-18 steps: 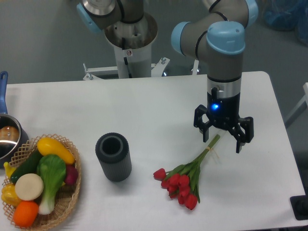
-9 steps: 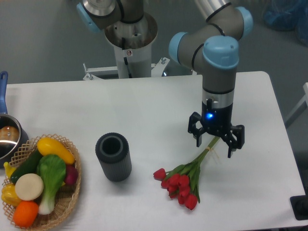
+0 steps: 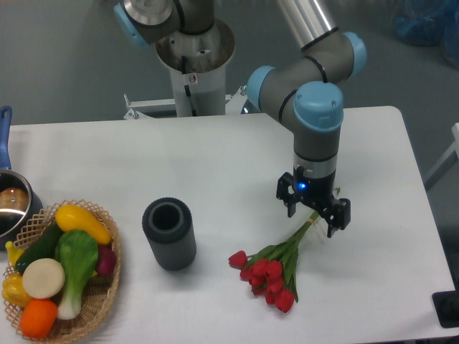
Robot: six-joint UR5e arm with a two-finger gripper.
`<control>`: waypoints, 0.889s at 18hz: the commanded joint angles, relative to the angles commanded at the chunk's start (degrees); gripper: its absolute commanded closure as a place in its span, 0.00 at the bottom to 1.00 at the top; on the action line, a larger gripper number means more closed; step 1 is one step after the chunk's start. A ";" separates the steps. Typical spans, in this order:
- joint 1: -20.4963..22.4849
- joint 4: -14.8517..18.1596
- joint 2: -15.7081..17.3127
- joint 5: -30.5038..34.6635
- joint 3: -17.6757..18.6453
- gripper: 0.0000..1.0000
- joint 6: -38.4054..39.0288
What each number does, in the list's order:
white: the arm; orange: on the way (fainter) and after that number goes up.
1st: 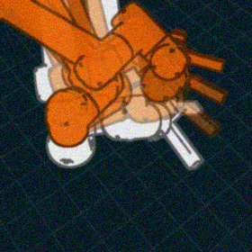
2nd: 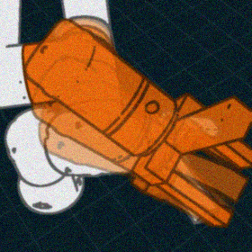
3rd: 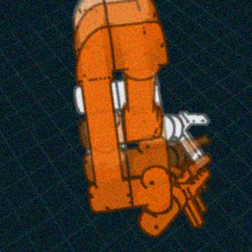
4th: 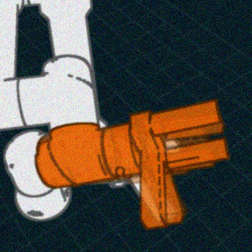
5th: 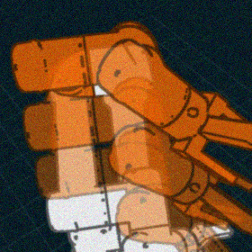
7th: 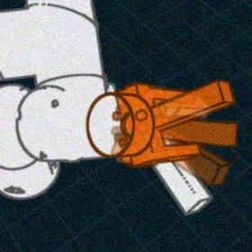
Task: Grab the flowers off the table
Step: 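Lower the open gripper toward the green tulip stems, then close the gripper around the tulip stems below the blooms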
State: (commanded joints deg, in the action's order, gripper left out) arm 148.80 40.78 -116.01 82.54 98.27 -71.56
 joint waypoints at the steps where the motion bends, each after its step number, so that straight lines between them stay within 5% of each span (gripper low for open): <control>1: 0.09 0.00 -0.79 -1.75 -0.44 0.00 1.49; 16: -1.32 -0.09 -4.14 -4.41 -0.27 0.00 1.95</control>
State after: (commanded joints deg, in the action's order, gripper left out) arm 147.48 40.69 -120.15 78.13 98.00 -69.61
